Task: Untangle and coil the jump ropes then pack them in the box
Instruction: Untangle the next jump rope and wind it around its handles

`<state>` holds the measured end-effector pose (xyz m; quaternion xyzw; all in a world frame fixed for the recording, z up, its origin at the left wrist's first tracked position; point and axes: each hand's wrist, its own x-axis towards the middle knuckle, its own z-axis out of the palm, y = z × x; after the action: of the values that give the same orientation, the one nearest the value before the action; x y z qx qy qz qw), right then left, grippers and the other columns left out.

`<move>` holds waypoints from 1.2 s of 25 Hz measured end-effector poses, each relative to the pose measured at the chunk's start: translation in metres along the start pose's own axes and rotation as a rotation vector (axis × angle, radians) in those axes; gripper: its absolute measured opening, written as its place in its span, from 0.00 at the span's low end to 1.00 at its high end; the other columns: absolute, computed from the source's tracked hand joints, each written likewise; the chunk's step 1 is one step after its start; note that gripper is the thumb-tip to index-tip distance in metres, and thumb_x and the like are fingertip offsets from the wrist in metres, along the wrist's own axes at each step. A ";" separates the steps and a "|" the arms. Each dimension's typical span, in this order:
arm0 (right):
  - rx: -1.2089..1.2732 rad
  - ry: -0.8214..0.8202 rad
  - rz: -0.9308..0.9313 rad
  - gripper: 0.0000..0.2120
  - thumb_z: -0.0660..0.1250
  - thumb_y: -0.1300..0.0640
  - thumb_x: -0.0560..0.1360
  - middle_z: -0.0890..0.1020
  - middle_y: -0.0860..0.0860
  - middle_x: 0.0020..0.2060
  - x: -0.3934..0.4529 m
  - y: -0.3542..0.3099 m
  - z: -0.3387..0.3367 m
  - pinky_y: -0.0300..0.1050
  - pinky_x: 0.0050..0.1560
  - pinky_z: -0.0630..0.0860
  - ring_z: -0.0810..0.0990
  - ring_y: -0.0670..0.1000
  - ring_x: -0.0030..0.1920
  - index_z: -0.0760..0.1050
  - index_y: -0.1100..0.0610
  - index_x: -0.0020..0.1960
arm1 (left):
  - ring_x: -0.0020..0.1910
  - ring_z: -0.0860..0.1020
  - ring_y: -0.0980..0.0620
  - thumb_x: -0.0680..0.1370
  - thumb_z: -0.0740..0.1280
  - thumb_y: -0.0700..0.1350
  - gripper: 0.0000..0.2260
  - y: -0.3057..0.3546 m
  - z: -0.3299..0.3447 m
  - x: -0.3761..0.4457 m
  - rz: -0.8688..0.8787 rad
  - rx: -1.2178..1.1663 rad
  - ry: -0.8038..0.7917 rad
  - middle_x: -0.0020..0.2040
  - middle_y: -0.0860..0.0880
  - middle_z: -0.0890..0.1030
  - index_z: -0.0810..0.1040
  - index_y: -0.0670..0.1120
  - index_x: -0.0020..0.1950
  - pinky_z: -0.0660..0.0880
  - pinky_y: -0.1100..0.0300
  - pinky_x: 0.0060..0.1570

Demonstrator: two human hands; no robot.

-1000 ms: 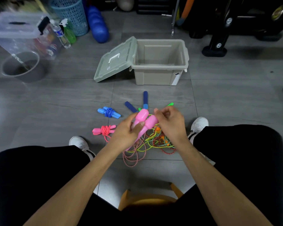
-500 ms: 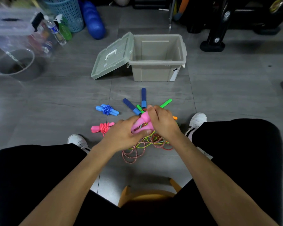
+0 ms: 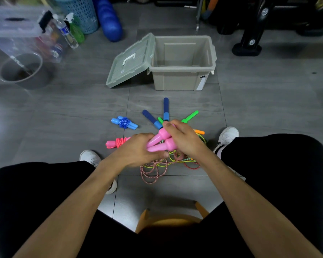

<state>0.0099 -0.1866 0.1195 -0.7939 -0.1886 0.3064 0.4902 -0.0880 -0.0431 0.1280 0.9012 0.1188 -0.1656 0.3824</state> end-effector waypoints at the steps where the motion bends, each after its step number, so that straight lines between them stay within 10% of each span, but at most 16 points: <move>1: 0.063 -0.011 0.027 0.16 0.58 0.45 0.79 0.76 0.50 0.36 0.000 0.000 -0.003 0.42 0.34 0.68 0.73 0.44 0.31 0.75 0.56 0.43 | 0.29 0.73 0.57 0.71 0.72 0.59 0.13 -0.001 0.000 0.000 -0.007 -0.097 -0.017 0.31 0.54 0.76 0.75 0.52 0.41 0.70 0.58 0.34; 5: 0.154 0.055 -0.007 0.20 0.54 0.48 0.82 0.70 0.47 0.27 0.005 0.010 -0.017 0.41 0.33 0.66 0.67 0.42 0.26 0.73 0.60 0.39 | 0.19 0.60 0.57 0.69 0.69 0.59 0.19 -0.004 -0.005 0.003 -0.276 -0.920 0.109 0.25 0.53 0.65 0.71 0.45 0.44 0.58 0.67 0.21; 10: -0.347 -0.065 -0.319 0.10 0.56 0.55 0.82 0.74 0.48 0.33 -0.002 0.024 0.005 0.42 0.36 0.67 0.72 0.46 0.34 0.74 0.57 0.47 | 0.17 0.59 0.60 0.68 0.71 0.50 0.13 -0.007 -0.009 0.012 -0.330 -1.434 0.193 0.25 0.54 0.63 0.67 0.48 0.41 0.56 0.70 0.16; 18: -0.859 -0.278 -0.485 0.04 0.58 0.60 0.77 0.79 0.56 0.48 -0.020 0.015 0.036 0.50 0.39 0.70 0.79 0.61 0.47 0.70 0.57 0.52 | 0.17 0.59 0.60 0.79 0.63 0.54 0.11 -0.006 0.000 0.015 -0.410 -1.434 0.291 0.44 0.46 0.82 0.70 0.47 0.45 0.56 0.70 0.17; 23: -0.905 -0.407 -0.548 0.05 0.58 0.59 0.77 0.79 0.55 0.49 -0.038 0.004 0.043 0.46 0.36 0.64 0.79 0.61 0.47 0.70 0.57 0.52 | 0.16 0.58 0.60 0.78 0.63 0.58 0.15 -0.023 -0.007 0.020 -0.499 -1.501 0.375 0.32 0.53 0.68 0.66 0.49 0.42 0.55 0.70 0.19; 30: -0.769 -0.329 -0.635 0.08 0.57 0.56 0.79 0.78 0.52 0.46 -0.042 -0.019 0.007 0.55 0.45 0.76 0.78 0.57 0.48 0.74 0.56 0.52 | 0.29 0.75 0.49 0.72 0.57 0.73 0.31 -0.020 0.010 0.019 -0.574 -0.606 0.368 0.35 0.44 0.77 0.75 0.43 0.43 0.66 0.63 0.26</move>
<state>-0.0262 -0.1986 0.1464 -0.7615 -0.5934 0.1719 0.1963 -0.0791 -0.0347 0.1007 0.6937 0.4728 -0.0598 0.5401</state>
